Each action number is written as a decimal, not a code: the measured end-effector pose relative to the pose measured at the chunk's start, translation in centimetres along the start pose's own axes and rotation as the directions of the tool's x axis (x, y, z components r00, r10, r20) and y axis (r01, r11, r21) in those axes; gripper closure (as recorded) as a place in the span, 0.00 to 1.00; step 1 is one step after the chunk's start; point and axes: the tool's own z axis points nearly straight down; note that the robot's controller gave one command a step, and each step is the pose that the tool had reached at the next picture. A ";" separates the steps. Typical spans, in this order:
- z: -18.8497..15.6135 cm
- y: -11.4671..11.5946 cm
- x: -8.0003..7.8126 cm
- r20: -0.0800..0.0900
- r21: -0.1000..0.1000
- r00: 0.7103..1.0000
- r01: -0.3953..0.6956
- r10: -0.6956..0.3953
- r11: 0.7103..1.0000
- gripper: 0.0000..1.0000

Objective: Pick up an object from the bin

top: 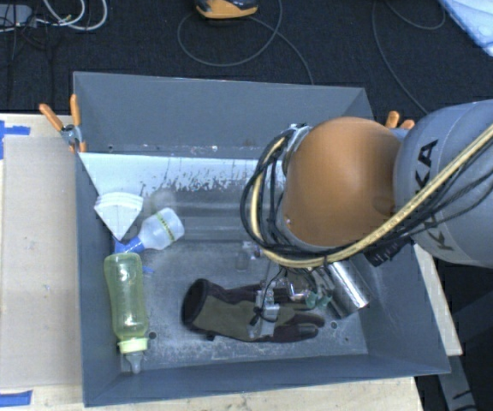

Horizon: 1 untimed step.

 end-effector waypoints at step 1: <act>-0.4 0.0 -0.1 0.008 -0.002 1.000 -0.003 0.003 1.000 0.00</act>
Offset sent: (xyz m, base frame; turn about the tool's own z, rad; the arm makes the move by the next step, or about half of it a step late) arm 0.0413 -0.0724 -0.0768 -0.1726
